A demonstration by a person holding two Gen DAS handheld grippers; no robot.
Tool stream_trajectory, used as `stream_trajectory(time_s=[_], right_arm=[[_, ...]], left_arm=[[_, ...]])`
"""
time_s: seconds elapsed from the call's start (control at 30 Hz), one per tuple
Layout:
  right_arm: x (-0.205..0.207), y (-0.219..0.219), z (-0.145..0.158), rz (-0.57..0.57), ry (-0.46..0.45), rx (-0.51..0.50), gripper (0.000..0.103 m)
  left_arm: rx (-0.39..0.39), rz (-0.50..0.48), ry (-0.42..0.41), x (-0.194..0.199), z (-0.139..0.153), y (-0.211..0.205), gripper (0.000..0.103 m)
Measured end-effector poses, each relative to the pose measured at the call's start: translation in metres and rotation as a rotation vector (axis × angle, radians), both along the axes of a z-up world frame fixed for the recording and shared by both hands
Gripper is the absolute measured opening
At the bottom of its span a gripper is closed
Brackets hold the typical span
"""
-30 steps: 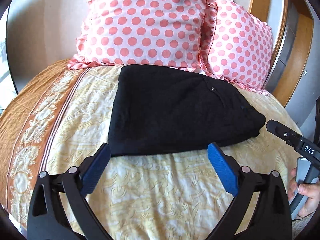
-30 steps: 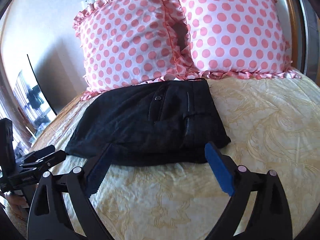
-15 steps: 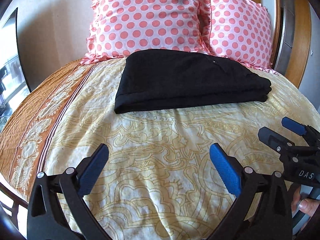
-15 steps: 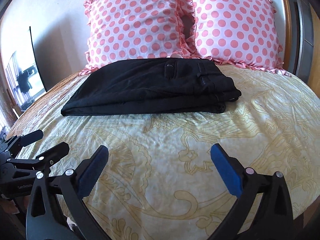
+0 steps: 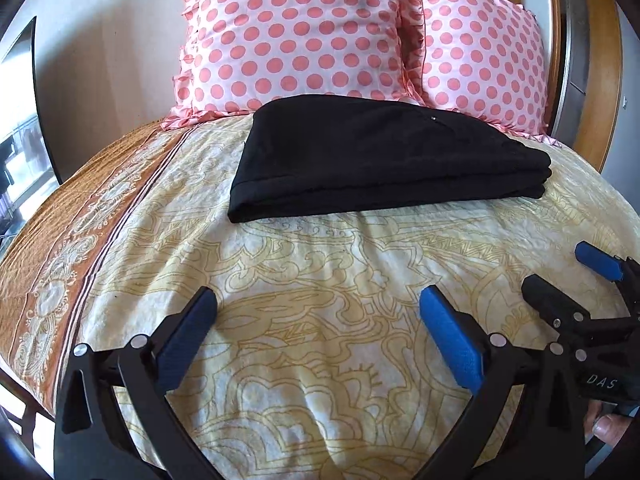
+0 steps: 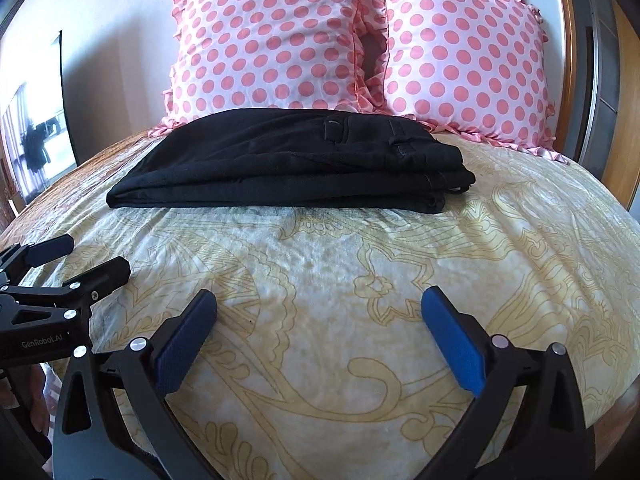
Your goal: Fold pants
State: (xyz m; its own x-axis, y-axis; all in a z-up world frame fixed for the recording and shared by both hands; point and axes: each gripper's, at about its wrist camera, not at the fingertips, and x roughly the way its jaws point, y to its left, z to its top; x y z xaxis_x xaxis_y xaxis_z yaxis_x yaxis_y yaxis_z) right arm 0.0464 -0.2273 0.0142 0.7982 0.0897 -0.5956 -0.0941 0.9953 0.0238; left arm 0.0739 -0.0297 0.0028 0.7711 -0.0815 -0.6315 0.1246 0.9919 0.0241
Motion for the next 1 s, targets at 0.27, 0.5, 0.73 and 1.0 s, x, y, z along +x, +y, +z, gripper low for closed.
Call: stream_trajectory(time_s=[0.27, 0.5, 0.73, 1.0], right_arm=[[-0.0020, 0.0000, -0.0014, 0.015, -0.026, 0.000, 0.102], [-0.0021, 0.0002, -0.0016, 0.014, -0.027, 0.001, 0.102], [-0.0021, 0.0004, -0.0015, 0.014, -0.027, 0.001, 0.102], [-0.0022, 0.0005, -0.0015, 0.014, -0.027, 0.001, 0.102]], left_arm=[[-0.003, 0.019, -0.045, -0.0079, -0.0023, -0.0013, 0.101], [-0.003, 0.042, -0.057, -0.0099, -0.0026, -0.0023, 0.101], [-0.004, 0.042, -0.058, -0.0102, -0.0028, -0.0017, 0.101], [-0.004, 0.041, -0.060, -0.0102, -0.0029, -0.0012, 0.101]])
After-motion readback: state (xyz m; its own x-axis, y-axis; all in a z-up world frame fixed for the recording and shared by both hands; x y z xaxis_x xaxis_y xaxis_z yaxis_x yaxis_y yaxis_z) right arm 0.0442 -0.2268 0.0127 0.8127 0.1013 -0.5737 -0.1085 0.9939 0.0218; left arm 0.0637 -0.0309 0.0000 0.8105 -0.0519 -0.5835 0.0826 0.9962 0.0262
